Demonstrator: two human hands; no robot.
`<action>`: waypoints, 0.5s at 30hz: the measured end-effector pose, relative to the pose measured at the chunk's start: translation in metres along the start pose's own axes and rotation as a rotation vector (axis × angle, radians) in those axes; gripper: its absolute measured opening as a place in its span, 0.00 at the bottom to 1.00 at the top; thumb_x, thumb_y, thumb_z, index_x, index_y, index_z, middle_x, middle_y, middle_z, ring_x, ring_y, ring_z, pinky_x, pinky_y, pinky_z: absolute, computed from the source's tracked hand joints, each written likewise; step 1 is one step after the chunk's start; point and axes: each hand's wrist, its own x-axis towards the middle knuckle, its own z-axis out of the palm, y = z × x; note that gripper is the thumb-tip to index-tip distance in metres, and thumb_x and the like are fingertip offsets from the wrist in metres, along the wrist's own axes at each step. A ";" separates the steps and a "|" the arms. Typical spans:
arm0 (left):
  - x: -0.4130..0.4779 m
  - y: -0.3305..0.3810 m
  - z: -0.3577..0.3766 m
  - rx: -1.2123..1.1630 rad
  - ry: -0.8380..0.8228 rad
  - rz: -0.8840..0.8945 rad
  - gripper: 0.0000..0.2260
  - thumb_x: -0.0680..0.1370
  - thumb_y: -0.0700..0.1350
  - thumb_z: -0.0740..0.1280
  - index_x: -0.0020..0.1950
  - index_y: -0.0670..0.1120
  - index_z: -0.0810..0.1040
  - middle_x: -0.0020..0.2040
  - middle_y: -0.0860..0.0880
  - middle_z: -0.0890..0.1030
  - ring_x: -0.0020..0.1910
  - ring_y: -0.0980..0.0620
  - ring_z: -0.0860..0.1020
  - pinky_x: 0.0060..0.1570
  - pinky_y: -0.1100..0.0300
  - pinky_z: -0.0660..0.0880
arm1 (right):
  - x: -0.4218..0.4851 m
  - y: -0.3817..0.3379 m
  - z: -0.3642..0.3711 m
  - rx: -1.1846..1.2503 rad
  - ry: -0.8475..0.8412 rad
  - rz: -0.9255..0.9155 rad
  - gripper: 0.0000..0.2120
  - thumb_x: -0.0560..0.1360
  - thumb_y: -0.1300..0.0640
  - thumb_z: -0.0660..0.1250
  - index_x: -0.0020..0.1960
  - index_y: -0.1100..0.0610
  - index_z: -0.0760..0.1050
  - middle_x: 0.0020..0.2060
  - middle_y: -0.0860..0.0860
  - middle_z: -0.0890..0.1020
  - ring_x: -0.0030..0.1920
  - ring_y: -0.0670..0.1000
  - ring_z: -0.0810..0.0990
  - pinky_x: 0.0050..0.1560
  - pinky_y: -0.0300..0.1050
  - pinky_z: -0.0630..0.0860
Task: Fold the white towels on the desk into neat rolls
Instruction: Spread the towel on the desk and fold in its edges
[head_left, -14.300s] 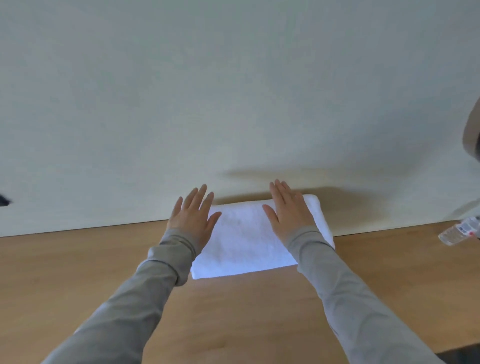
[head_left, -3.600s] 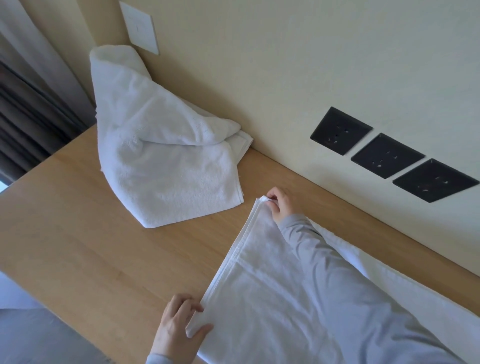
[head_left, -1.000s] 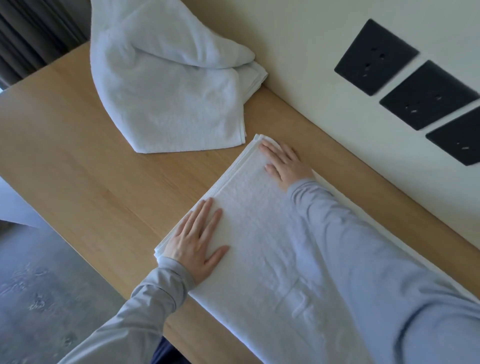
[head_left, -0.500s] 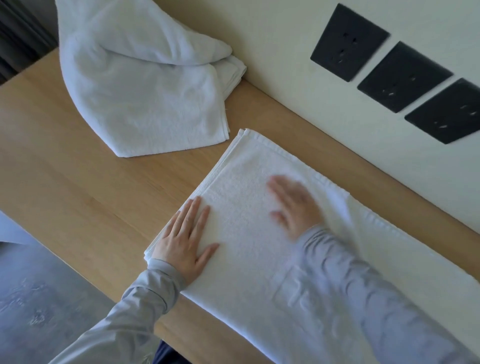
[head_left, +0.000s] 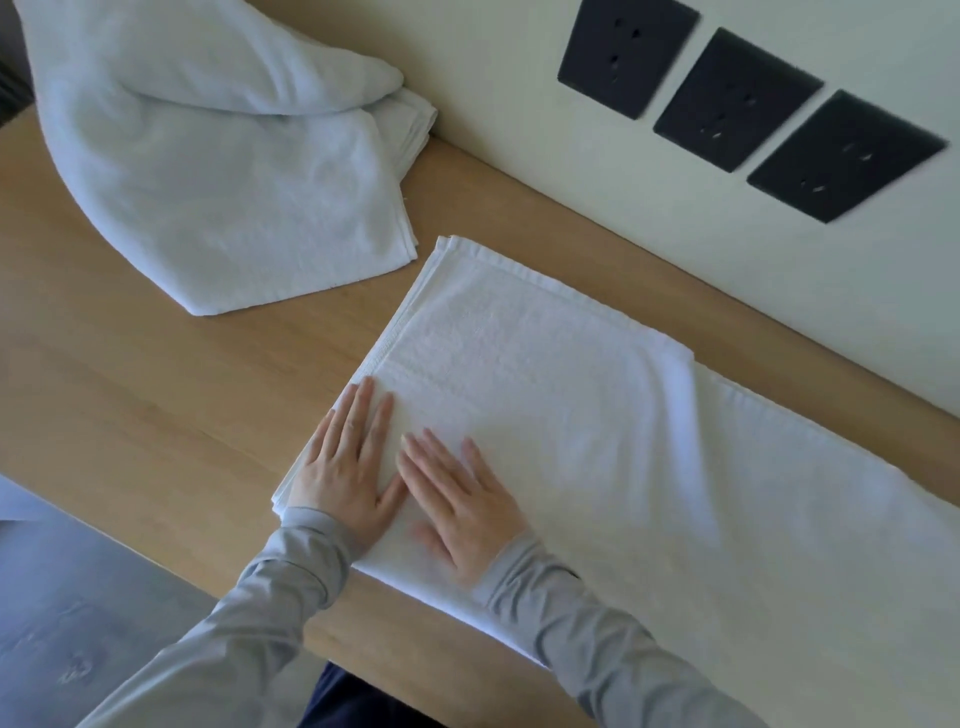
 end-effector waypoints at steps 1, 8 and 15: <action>0.000 0.000 0.000 0.000 -0.004 0.004 0.34 0.78 0.64 0.43 0.77 0.42 0.53 0.77 0.42 0.53 0.76 0.45 0.54 0.73 0.53 0.51 | -0.015 -0.004 0.004 -0.031 -0.069 -0.051 0.30 0.77 0.48 0.54 0.75 0.59 0.54 0.75 0.53 0.56 0.76 0.52 0.51 0.72 0.57 0.52; 0.000 0.001 -0.004 0.015 -0.022 -0.020 0.34 0.77 0.64 0.47 0.77 0.43 0.52 0.77 0.42 0.54 0.76 0.48 0.52 0.74 0.59 0.43 | -0.100 0.156 -0.030 -0.084 -0.123 0.565 0.29 0.78 0.45 0.44 0.75 0.58 0.51 0.75 0.50 0.53 0.75 0.51 0.54 0.74 0.52 0.52; 0.000 0.001 -0.002 0.027 0.017 0.013 0.36 0.77 0.66 0.41 0.76 0.43 0.48 0.77 0.43 0.51 0.76 0.46 0.52 0.74 0.53 0.48 | -0.109 0.206 -0.040 0.002 -0.096 1.072 0.27 0.81 0.50 0.46 0.76 0.57 0.44 0.77 0.50 0.46 0.76 0.49 0.43 0.75 0.52 0.43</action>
